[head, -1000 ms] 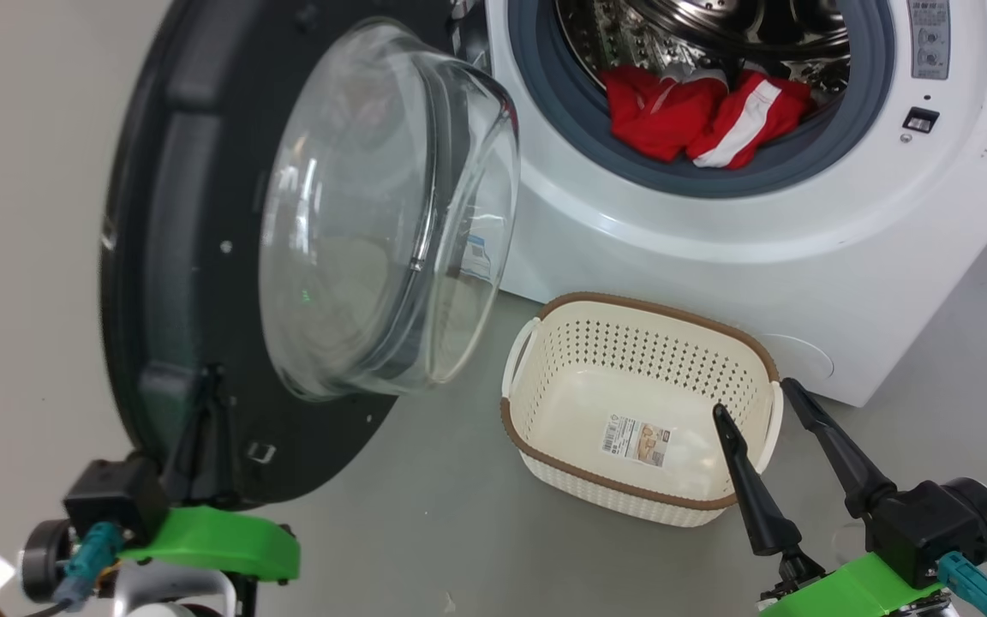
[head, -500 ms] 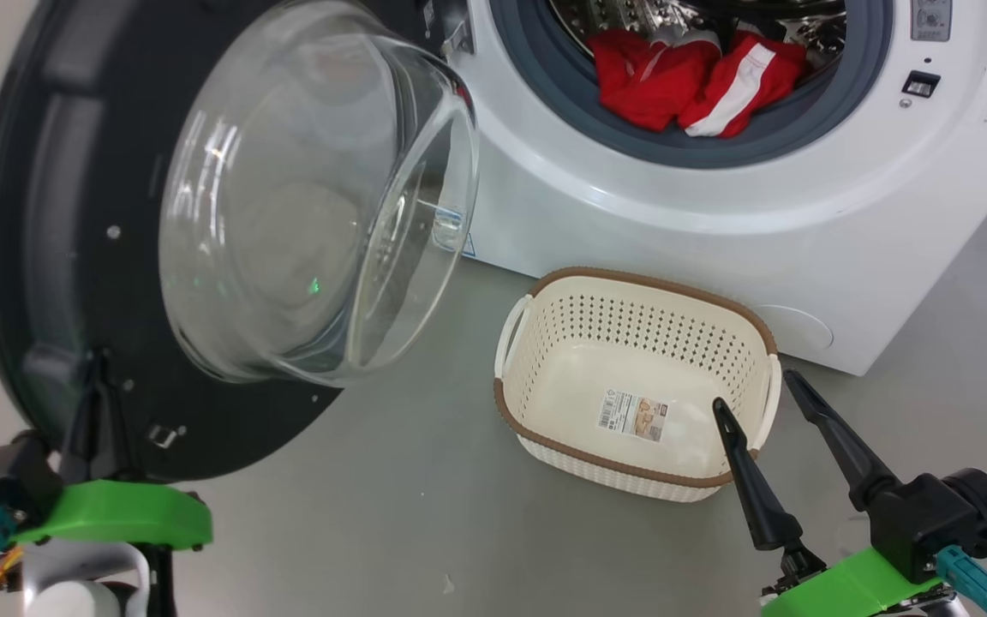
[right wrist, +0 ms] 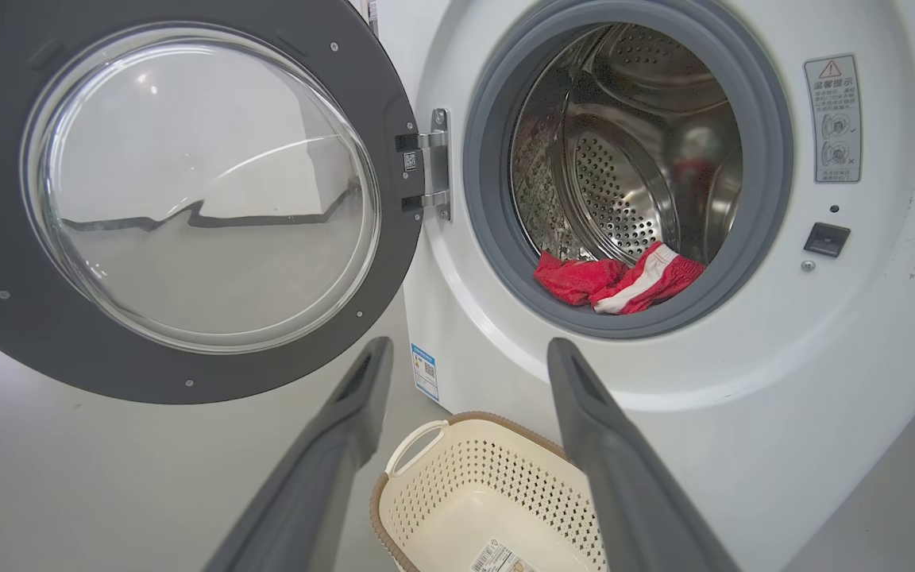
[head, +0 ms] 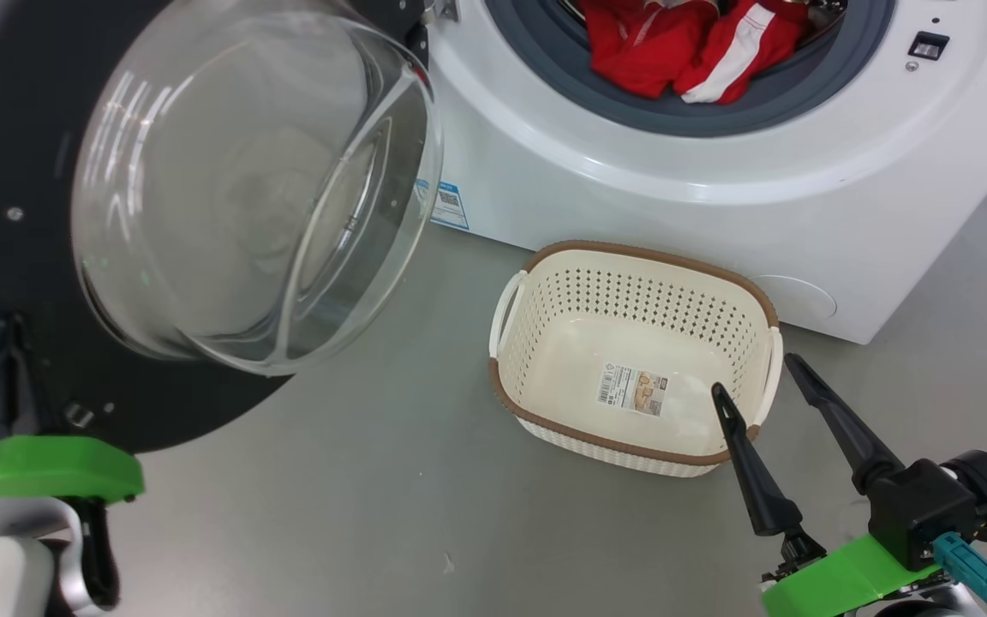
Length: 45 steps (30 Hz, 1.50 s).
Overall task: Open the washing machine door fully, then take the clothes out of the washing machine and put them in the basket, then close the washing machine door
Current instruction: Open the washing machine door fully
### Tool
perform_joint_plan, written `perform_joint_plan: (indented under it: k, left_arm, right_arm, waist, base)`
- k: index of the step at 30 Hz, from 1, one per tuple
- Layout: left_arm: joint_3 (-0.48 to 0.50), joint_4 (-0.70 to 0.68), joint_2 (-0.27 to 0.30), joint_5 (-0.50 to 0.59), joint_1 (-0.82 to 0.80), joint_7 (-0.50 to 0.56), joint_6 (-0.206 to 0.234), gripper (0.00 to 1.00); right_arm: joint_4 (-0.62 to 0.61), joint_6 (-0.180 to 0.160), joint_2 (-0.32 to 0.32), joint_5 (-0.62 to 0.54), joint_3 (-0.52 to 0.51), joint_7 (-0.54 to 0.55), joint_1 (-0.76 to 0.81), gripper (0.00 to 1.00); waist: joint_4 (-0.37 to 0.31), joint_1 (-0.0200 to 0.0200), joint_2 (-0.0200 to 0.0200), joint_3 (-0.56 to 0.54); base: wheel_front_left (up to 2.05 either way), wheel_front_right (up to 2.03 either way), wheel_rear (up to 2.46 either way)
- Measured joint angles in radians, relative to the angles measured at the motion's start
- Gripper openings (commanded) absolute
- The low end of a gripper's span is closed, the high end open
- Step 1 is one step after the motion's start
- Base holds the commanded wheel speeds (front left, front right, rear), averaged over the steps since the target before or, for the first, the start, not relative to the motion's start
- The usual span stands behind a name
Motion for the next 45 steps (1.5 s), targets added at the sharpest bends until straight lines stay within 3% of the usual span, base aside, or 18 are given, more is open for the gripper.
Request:
perform_joint_plan:
  k: [25,36,45]
  left_arm:
    - [0.126,0.323,0.056,-0.033,-0.15,-0.038,-0.111,0.0]
    - [0.192,0.327,0.026,0.025,-0.152,-0.038,-0.138,0.0]
    - [0.202,0.22,-0.012,0.092,-0.129,-0.038,-0.16,0.0]
  right_arm:
    - [-0.019,0.0,-0.001,-0.023,0.004,0.02,-0.026,1.0]
    - [-0.022,0.0,-0.001,-0.026,0.003,0.02,-0.026,1.0]
    - [-0.02,0.0,-0.001,-0.024,0.0,0.017,-0.026,1.0]
  waist:
    - [-0.045,0.0,0.0,0.037]
    - [-0.057,0.0,0.0,0.041]
    - [-0.057,0.0001,0.0,0.028]
  base:
    - [0.0,0.0,0.0]
    - [0.0,0.0,0.0]
    - [0.0,0.0,0.0]
